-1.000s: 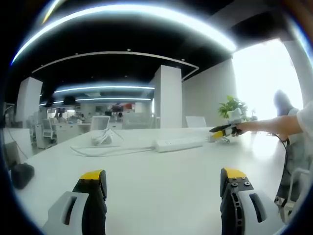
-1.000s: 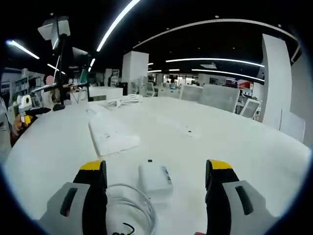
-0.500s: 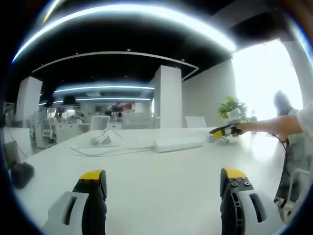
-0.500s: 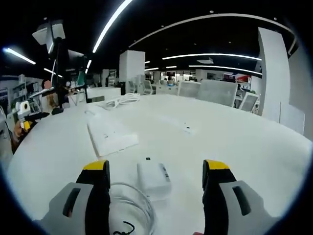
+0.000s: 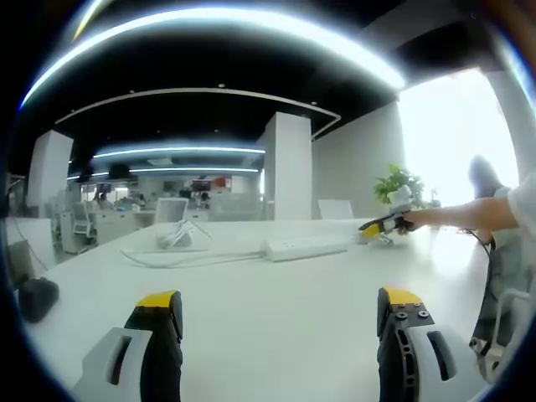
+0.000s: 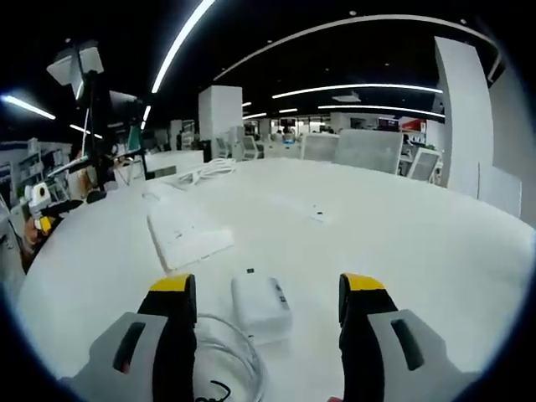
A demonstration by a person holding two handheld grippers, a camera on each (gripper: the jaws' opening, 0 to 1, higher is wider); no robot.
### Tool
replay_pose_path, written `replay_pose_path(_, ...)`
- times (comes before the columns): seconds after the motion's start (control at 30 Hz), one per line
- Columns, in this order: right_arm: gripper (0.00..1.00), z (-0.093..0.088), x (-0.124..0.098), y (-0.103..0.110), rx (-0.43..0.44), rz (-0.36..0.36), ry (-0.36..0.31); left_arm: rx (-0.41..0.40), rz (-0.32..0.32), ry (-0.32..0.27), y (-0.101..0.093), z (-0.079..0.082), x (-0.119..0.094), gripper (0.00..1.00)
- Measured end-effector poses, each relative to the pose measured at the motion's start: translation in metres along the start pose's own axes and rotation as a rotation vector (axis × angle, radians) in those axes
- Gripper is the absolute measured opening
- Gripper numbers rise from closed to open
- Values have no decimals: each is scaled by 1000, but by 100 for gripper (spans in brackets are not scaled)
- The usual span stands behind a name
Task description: Straighten the power strip on the desk, plug the charger into it
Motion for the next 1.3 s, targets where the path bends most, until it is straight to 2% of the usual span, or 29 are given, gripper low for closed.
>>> replay_pose_path(0.73, 59, -4, 1, -5, 27, -3, 21, -4, 3, -2, 1, -1, -1, 99)
replay_pose_path(1.1, 54, -11, 4, 6, 36, 9, 50, -4, 1, -4, 1, -1, 0, 99)
replay_pose_path(1.3, 51, -13, 6, 5, 40, 14, 59, -5, 3, -4, 1, -1, 0, 99)
Point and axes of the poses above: the point that each gripper's makers call its tool centre point, and the gripper's own axes: x roughly forward along the fingers, y roughly to its left, z roughly out of its top, the point moved 10 cm from there along -x, roughly backward along the fingers, and after that the axes turned 1 degree about y, right-handed, at the moved point
